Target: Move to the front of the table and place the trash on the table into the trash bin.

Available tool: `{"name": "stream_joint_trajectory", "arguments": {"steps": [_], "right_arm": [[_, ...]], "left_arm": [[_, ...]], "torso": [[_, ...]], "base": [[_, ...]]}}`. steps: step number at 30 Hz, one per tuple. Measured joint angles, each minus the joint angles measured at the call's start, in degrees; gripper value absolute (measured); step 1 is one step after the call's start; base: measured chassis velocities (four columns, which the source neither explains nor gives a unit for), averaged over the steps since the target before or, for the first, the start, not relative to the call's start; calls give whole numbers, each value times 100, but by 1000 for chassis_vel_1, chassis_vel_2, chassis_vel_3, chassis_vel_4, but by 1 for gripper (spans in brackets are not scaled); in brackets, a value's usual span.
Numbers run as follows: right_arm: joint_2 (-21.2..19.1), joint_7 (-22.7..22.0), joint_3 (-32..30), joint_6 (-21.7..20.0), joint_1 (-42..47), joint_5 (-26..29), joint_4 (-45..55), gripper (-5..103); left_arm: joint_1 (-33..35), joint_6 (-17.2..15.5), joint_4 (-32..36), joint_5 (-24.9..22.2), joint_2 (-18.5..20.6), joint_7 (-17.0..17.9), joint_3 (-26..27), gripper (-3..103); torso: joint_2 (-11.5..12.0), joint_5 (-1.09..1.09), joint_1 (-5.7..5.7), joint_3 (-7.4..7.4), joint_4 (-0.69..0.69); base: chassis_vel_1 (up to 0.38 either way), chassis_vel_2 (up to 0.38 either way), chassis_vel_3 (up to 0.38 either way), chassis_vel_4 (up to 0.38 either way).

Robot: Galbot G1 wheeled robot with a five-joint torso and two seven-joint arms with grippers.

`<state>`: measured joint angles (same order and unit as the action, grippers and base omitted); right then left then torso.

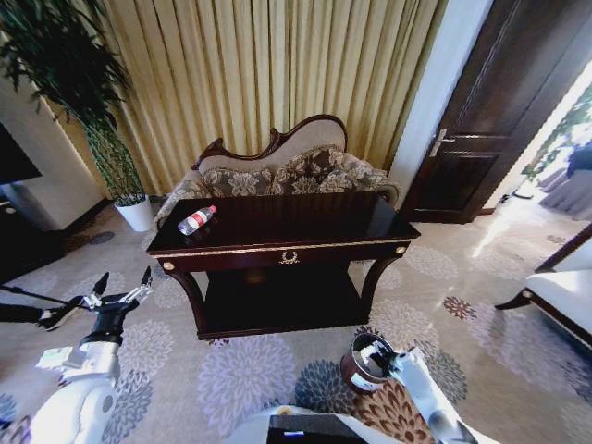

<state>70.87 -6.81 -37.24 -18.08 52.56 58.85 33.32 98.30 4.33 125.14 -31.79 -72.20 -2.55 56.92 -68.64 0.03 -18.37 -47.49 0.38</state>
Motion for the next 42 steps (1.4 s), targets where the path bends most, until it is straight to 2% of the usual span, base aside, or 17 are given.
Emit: {"name": "stream_joint_trajectory", "arguments": {"steps": [3, 7, 9, 10, 11, 12, 15, 17, 20, 23, 24, 27, 29, 33, 35, 36, 42], "right_arm": [[-3, 1, -43, 70, 8, 199, 289, 100], [1, 0, -148, -37, -51, 609, 468, 100], [23, 2, -181, -432, 25, 306, 633, 100], [23, 2, -181, -432, 25, 306, 633, 100], [61, -2, -214, -416, 66, 103, 629, 100], [66, -1, -225, -395, 5, 111, 564, 100], [61, 1, -194, -493, -71, 58, 420, 100], [67, -1, -183, -388, 45, -116, 488, 100], [55, 1, -214, -390, -67, 33, 509, 100], [61, 1, -203, -485, 41, -85, 644, 100], [68, 0, -204, -498, 114, -183, 742, 100], [81, 1, -207, -507, 94, -287, 719, 100], [114, 0, -172, -97, 137, -816, 691, 100], [111, 0, -187, 341, 161, -1255, 995, 100], [159, 2, -532, 676, 301, -2048, 1967, 100], [159, 2, -532, 676, 301, -2048, 1967, 100], [213, 1, -1081, 1098, 729, -3421, 3794, 100]], "left_arm": [[-19, -15, 1, 38, -24, -3, -37, 100], [-18, -18, 0, 51, -32, -7, -31, 100], [-3, -10, -34, 50, -29, -9, -14, 100], [-3, -10, -34, 50, -29, -9, -14, 100], [1, 2, -48, 44, -26, -9, -1, 100], [0, 8, -48, 41, -22, -11, 0, 100], [-14, 9, -54, 44, -21, -11, -5, 100], [-31, 6, -52, 45, -21, -9, -5, 100], [-52, -10, -47, 47, -11, -12, -25, 100], [-64, -18, -45, 55, -17, -10, -30, 100], [-65, -26, -32, 55, -20, -9, -30, 100], [-65, -28, -32, 56, -21, -11, -34, 100], [-56, -28, -32, 55, -21, -10, -33, 100], [-56, -27, -53, 53, -20, -11, -32, 100], [-68, -25, -59, 49, -26, -10, -31, 100], [-68, -25, -59, 49, -26, -10, -31, 100], [-110, -25, -82, 43, -26, -9, -15, 100]], "torso": [[0, -9, 0, 0, -1], [0, 2, 0, 0, 0], [0, -9, 0, 1, -6], [0, -9, 0, 1, -6], [1, 8, 0, -1, 6], [0, 5, 0, -1, 7], [-1, -11, 0, 2, -6], [0, 8, 0, -1, 0], [0, -12, 0, 1, 1], [0, 0, 0, 0, -5], [0, 1, 0, 0, 2], [0, -10, 0, 1, 1], [0, 5, 0, 0, -1], [0, -3, 0, 0, 2], [0, 0, 0, 0, -4], [0, 0, 0, 0, -4], [0, -3, 0, 1, -2]], "base": [[0, 0, 0, 0], [0, 0, 0, 0], [0, 0, 0, 0], [0, 0, 0, 0], [0, 0, 0, 0], [0, 0, 0, 0], [0, 0, 0, 0], [0, 0, 0, 0], [0, 0, 0, 0], [0, 0, 0, 0], [0, 0, 0, 0], [0, 0, 0, 0], [0, 0, 0, 0], [0, 0, 0, 0], [0, 0, 0, 0], [0, 0, 0, 0], [0, 0, 0, 0]]}}
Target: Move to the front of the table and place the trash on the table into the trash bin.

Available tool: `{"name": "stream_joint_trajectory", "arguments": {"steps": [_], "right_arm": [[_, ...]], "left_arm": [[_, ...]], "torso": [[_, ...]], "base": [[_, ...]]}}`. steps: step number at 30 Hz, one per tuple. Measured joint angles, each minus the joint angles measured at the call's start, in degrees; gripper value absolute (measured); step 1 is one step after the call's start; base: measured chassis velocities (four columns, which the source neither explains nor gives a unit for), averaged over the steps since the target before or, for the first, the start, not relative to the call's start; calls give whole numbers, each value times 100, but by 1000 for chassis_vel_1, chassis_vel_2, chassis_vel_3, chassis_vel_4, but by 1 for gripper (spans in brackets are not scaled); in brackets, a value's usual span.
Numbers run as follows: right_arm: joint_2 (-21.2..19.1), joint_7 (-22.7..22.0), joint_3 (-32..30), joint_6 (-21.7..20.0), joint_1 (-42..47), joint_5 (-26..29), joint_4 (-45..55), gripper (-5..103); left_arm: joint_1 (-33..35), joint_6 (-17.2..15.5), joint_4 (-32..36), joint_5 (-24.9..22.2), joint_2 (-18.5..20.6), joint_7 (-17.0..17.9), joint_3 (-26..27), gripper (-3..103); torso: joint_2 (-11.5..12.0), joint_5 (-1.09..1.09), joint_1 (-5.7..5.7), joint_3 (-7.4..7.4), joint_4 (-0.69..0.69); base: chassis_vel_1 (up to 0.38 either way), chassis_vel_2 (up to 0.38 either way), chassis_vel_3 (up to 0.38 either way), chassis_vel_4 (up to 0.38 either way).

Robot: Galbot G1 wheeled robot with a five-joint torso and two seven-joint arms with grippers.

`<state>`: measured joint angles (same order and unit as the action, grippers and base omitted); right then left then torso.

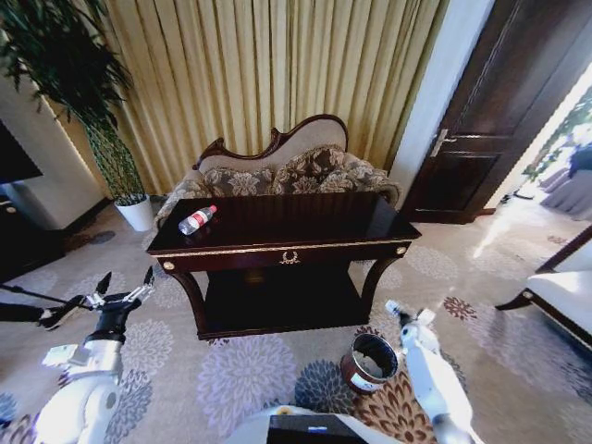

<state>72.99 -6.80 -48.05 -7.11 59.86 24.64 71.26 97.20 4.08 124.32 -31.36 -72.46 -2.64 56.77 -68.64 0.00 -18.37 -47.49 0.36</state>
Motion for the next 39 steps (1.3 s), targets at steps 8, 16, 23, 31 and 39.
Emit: {"name": "stream_joint_trajectory", "arguments": {"steps": [8, 16, 23, 31, 39], "right_arm": [[-10, -1, 4, -229, 890, 310, 2751, 100], [-74, 0, 532, -1391, 1194, 1376, 5156, 100], [-232, -1, 821, -1672, 1578, 1100, 6014, 100], [-401, -1, 1231, -1376, 1843, -198, 5758, 100], [-426, -1, 1346, -1343, 1847, -16, 5739, 100]], "left_arm": [[-115, -227, 125, 6, 94, 119, 74, 100], [-187, -759, 520, -91, 120, 304, 107, 100], [-136, -821, 560, -200, 161, 297, 164, 100], [-181, -950, 646, -453, 347, 206, 157, 100], [-69, -1114, 818, -528, 297, 219, 180, 100]], "torso": [[0, 0, 0, 0, 3], [0, 0, 0, 0, -1], [0, -1, 0, 0, 2], [0, 1, 0, -1, 2], [0, -1, 0, -1, 0]], "base": [[0, 0, 0, 0], [0, 0, 0, 0], [0, 0, 0, 0], [0, 0, 0, 0], [0, 0, 0, 0]]}}
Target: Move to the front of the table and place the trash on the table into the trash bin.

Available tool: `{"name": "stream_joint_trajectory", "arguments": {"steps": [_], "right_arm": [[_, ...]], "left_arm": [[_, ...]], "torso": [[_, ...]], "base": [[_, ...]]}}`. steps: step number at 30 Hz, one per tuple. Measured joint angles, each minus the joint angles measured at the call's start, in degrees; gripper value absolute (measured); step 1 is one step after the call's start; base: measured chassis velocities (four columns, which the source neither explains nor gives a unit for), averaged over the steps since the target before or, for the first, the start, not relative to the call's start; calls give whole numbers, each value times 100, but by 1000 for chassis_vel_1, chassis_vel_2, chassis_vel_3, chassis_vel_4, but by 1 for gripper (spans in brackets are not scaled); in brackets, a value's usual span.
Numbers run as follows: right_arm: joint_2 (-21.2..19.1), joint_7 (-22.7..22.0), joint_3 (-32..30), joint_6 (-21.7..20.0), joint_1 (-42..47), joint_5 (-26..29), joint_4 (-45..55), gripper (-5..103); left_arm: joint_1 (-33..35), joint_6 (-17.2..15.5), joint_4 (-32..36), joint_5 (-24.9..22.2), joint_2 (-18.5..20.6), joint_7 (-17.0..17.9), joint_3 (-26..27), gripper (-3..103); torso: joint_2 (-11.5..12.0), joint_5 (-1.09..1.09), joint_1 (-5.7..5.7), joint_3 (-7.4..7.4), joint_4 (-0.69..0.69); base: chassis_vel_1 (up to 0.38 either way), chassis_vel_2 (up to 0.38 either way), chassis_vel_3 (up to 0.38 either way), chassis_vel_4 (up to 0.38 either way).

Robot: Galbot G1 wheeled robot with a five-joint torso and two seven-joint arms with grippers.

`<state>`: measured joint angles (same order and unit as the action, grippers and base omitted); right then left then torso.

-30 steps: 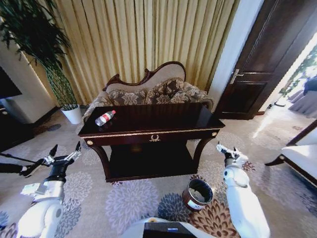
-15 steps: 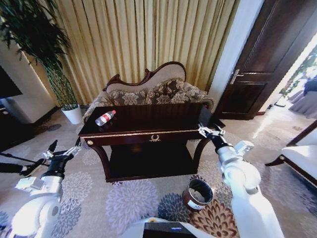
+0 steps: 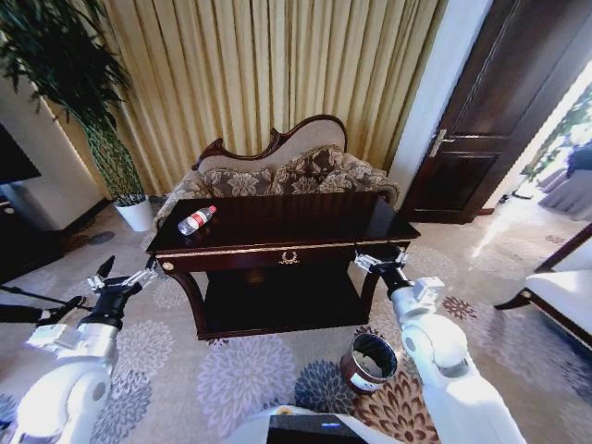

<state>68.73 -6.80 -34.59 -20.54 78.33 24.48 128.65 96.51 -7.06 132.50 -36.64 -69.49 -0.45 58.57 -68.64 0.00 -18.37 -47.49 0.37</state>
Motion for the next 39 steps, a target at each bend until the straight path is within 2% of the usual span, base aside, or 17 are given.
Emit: {"name": "stream_joint_trajectory", "arguments": {"steps": [5, 25, 39], "right_arm": [[-61, 0, -56, -27, 96, 184, 124, 100], [151, 0, 138, -56, 154, 55, -100, 100], [173, -1, 277, -55, 197, 42, -94, 100]], "left_arm": [[1, -33, 13, -15, -5, 19, 50, 100], [-21, -56, 76, 104, -29, 40, 100, 100], [-14, -17, 109, 114, -124, 42, 93, 100]], "torso": [[0, 1, 0, 0, 1], [0, 0, 0, 1, 0], [0, 1, 0, 0, 0]], "base": [[0, 0, 0, 0], [0, 0, 0, 0], [-80, 93, 86, -99]]}}
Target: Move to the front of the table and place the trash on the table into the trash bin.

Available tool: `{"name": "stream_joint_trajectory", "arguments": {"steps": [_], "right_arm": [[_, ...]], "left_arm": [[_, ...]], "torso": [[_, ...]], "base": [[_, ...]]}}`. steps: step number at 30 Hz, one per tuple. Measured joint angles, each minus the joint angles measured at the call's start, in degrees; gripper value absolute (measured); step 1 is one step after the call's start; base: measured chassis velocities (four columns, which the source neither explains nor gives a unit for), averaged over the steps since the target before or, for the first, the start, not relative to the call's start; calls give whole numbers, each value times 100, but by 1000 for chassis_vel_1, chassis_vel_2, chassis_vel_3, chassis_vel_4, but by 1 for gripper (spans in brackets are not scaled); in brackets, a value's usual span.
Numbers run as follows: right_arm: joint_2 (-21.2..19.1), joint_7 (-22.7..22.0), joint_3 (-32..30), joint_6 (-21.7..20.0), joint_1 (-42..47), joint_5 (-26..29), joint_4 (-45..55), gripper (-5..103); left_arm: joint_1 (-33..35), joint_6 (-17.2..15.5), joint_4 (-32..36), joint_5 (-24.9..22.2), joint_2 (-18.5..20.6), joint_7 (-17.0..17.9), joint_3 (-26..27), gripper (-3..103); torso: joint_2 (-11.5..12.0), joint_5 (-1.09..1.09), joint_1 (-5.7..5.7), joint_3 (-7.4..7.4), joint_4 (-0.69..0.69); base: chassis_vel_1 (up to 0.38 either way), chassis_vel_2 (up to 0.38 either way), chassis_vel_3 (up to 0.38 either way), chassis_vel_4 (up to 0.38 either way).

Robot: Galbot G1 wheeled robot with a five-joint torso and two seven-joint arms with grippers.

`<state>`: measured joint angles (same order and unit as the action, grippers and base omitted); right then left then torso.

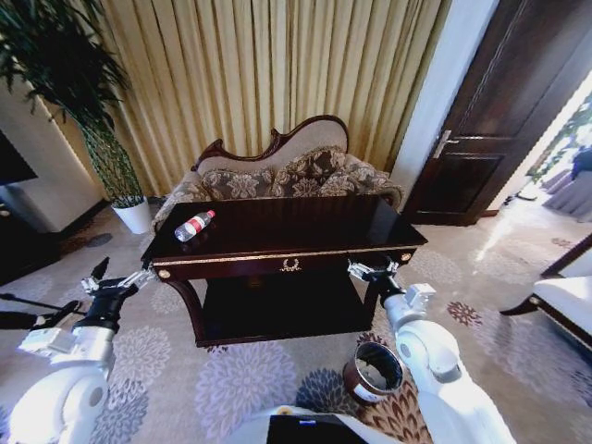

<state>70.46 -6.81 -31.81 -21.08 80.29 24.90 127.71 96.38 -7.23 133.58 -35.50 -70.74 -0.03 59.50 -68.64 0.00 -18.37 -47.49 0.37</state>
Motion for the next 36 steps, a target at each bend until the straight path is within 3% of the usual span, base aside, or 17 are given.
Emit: {"name": "stream_joint_trajectory", "arguments": {"steps": [22, 33, 36], "right_arm": [[121, 0, 108, -70, -400, 265, -299, 100], [133, 0, -1, 112, -376, 244, -265, 100], [148, 0, 68, -78, -363, 261, -214, 100]], "left_arm": [[69, 236, -81, 133, -147, -101, -167, 100], [155, 396, -142, 173, -134, -138, -98, 100], [151, 398, -168, 165, -115, -138, -83, 100]], "torso": [[0, 0, 0, 0, 0], [1, 0, -2, -1, 0], [0, -1, 0, 0, 0]], "base": [[-79, 133, 73, -133], [-133, 100, 122, -93], [0, 0, 0, 0]]}}
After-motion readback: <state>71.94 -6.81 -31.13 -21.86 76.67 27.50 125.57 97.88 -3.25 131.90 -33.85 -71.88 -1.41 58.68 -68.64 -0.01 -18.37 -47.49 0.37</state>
